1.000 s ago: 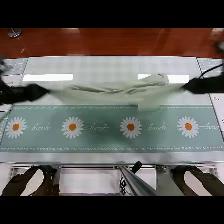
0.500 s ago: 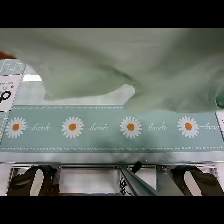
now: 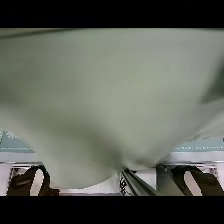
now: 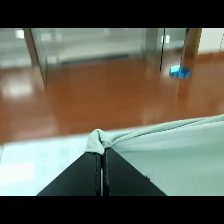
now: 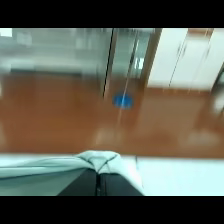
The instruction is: Fold the shirts.
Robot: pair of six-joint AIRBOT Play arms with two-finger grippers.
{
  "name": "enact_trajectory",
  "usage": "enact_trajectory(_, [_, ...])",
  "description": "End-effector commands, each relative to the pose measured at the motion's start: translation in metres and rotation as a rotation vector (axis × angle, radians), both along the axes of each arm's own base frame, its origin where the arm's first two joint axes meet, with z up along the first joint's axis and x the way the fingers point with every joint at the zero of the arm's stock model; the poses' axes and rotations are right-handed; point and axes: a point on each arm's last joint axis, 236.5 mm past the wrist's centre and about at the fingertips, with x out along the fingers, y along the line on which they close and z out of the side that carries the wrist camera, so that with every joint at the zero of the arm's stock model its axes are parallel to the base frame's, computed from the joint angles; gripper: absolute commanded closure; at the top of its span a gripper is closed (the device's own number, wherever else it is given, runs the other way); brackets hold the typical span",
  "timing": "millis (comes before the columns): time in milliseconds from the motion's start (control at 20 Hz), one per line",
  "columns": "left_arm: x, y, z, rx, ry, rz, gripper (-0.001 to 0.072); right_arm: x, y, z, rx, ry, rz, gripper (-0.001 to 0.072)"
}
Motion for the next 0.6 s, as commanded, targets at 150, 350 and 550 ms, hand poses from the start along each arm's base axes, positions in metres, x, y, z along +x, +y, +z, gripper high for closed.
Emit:
enact_trajectory(150, [0.063,0.032,-0.142,-0.079,0.529,0.014,0.0693,0.086,0.002,-0.145,0.046,0.6,0.079,0.0687])
enact_trajectory(350, [0.132,0.041,-0.222,-0.175,0.697,-0.03,0.0693,0.194,0.005,-0.237,0.072,0.773,0.116,0.0687])
enact_trajectory(550, [0.209,0.054,-0.28,-0.244,0.754,-0.01,0.0693,0.291,0.022,-0.315,0.227,0.757,0.142,0.0686])
